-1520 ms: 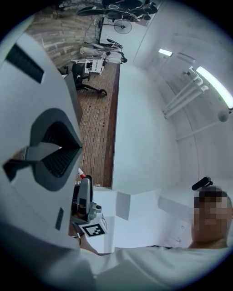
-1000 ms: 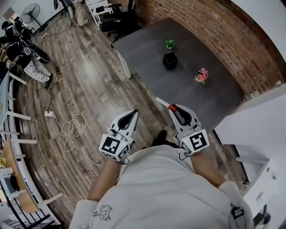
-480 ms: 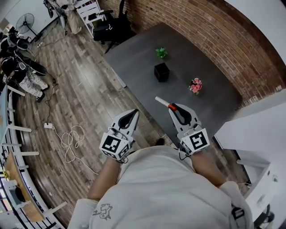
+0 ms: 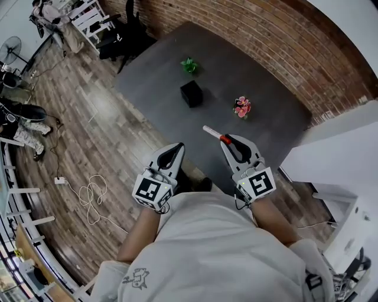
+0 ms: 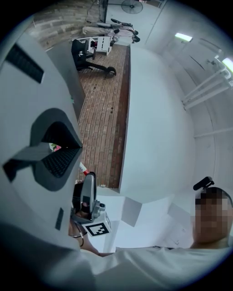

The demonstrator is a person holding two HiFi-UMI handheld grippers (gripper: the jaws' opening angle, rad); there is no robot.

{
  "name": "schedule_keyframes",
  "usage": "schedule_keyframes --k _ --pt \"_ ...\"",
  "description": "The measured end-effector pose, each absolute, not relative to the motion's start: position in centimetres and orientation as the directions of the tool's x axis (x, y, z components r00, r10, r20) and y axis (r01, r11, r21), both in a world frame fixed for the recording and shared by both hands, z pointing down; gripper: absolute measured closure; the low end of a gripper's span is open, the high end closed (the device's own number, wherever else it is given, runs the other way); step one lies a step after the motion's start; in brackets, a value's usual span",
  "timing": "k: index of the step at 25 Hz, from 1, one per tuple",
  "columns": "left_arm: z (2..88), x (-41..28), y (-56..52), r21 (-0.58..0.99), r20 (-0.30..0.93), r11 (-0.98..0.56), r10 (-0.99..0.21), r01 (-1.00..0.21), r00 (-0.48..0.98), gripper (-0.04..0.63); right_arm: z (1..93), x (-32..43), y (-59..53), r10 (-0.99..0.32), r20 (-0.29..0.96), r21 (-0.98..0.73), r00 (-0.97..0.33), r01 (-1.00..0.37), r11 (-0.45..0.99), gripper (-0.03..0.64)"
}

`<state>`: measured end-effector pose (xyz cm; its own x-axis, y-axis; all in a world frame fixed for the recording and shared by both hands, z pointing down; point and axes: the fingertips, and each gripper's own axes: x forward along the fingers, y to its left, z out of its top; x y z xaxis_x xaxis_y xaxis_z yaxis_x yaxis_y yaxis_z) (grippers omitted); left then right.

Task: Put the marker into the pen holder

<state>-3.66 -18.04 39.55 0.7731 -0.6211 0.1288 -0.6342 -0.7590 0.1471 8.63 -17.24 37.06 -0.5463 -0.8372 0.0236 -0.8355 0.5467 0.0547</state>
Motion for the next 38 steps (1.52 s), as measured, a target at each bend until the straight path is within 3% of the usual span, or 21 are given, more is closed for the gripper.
schedule_keyframes --k 38 --pt "50.8 -3.4 -38.9 0.332 0.294 -0.801 -0.413 -0.497 0.862 0.584 48.8 5.7 -40.2 -0.849 0.253 -0.029 -0.464 -0.881 0.473 0.546"
